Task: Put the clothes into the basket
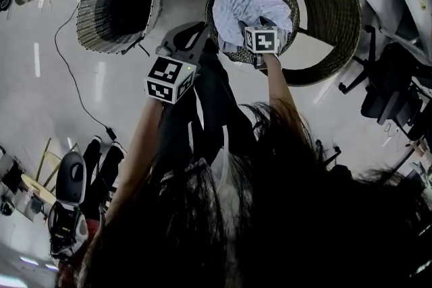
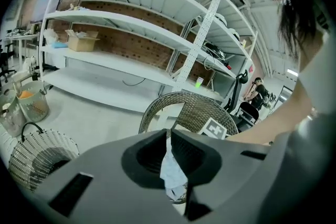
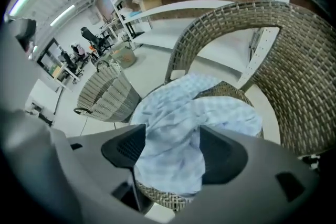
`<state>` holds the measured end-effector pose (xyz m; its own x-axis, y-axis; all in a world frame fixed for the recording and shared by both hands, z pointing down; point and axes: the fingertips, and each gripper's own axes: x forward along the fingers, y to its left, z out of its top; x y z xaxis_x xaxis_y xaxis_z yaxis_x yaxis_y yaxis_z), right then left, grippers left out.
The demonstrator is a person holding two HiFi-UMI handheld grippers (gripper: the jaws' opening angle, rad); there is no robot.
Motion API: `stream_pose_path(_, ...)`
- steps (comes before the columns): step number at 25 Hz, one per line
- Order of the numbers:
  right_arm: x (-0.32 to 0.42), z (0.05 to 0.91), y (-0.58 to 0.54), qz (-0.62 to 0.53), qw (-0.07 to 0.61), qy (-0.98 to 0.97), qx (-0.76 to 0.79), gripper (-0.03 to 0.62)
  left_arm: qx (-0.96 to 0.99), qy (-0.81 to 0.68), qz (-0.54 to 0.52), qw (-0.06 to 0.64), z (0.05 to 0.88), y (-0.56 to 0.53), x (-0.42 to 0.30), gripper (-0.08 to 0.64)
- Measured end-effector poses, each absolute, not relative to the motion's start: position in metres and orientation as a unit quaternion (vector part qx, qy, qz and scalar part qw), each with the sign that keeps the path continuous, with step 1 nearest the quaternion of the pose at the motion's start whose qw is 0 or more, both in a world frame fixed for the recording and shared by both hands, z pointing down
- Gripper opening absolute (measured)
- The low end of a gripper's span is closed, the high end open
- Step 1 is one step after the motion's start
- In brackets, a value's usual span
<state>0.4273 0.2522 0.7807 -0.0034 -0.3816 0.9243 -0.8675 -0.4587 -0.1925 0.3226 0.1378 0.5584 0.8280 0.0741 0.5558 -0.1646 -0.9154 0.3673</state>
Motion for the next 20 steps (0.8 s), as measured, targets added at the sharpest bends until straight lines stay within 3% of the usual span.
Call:
stream_pose_path(5,0.432,0.821,0.260,0.560,0.269,-0.442,0.647,0.299,0.925,-0.030,0.312,0.216,0.580,0.141,0.312,0.025)
stream_pose_path(8,0.433,0.830,0.261,0.579,0.252,-0.424,0.649,0.293,0.921,-0.030,0.318,0.221,0.586,0.143,0.306,0.025)
stream_pose_path(9,0.433,0.829,0.261,0.582,0.241,-0.416,0.656,0.259,0.921,-0.029,0.320,0.222,0.588,0.144,0.303,0.025)
stream_pose_path(11,0.434,0.823,0.263,0.585,0.218,-0.401,0.670,0.113,0.919,-0.028,0.323,0.222,0.588,0.146,0.297,0.025)
stream_pose_path(16,0.428,0.791,0.266,0.598,0.129,-0.404,0.680,0.075,0.923,-0.028,0.311,0.223,0.569,0.144,0.290,0.025)
stream_pose_path(20,0.425,0.744,0.263,0.608,0.008,-0.402,0.684,0.071,0.933,-0.034,0.286,0.217,0.533,0.139,0.286,0.025)
